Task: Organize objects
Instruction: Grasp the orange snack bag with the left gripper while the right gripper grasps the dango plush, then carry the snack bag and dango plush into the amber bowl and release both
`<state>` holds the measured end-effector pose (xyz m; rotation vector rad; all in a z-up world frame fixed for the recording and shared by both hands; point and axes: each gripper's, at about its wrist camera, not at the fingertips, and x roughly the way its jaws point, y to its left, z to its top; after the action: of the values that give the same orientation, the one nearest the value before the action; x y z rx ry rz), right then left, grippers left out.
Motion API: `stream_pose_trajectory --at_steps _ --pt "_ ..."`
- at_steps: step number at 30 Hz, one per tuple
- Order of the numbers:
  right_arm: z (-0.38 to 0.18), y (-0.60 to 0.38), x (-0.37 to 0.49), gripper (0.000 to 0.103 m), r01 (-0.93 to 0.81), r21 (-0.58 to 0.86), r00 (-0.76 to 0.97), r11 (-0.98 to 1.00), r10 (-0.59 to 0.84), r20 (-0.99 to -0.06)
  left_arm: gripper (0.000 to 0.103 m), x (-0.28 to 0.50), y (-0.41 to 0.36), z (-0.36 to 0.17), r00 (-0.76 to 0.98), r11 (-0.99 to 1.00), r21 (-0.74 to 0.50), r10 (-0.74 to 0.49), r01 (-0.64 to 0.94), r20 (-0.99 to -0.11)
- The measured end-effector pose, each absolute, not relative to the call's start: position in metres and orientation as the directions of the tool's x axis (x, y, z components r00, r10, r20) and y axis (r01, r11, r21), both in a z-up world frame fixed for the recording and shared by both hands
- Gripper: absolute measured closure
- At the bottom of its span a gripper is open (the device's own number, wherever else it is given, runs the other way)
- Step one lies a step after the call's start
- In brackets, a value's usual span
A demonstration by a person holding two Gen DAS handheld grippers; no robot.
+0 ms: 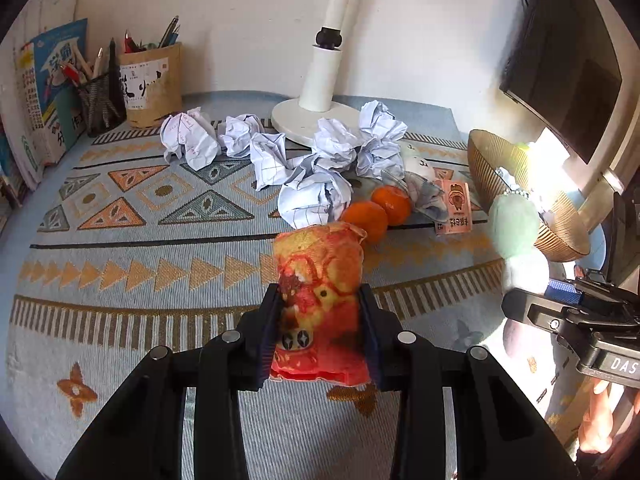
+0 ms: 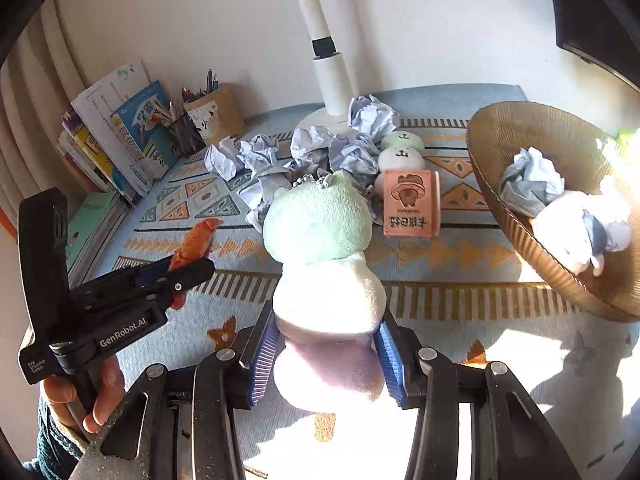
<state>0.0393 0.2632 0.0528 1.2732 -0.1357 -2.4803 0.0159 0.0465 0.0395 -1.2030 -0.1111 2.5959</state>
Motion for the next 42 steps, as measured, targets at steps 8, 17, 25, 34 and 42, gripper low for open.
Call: stream_pose_trajectory --at_steps 8,17,25,34,42 --pt "0.013 0.293 0.062 0.048 0.129 0.259 -0.474 -0.957 -0.289 -0.832 0.069 0.04 0.067 0.026 -0.577 -0.954 -0.165 0.283 -0.249 -0.766" --pt "0.011 0.285 0.068 0.035 0.105 0.191 -0.503 -0.976 -0.217 -0.836 0.069 0.058 0.082 0.034 -0.583 -0.943 -0.159 0.308 -0.293 -0.752" --pt "0.011 0.267 0.066 0.055 0.096 0.026 -0.575 -0.995 -0.077 -0.814 0.069 0.063 0.088 0.052 -0.623 -0.94 -0.112 0.3 -0.323 -0.723" --pt "0.125 0.336 0.082 0.055 0.031 0.104 -0.793 -0.994 -0.087 -0.603 0.069 0.021 0.144 0.104 -0.662 -0.902 -0.08 0.37 -0.425 -0.652" --pt "0.153 0.445 0.032 0.055 -0.189 0.241 -0.822 -0.952 0.019 -0.569 0.069 -0.049 0.241 0.13 -0.654 -0.854 -0.09 0.456 -0.512 -0.604"
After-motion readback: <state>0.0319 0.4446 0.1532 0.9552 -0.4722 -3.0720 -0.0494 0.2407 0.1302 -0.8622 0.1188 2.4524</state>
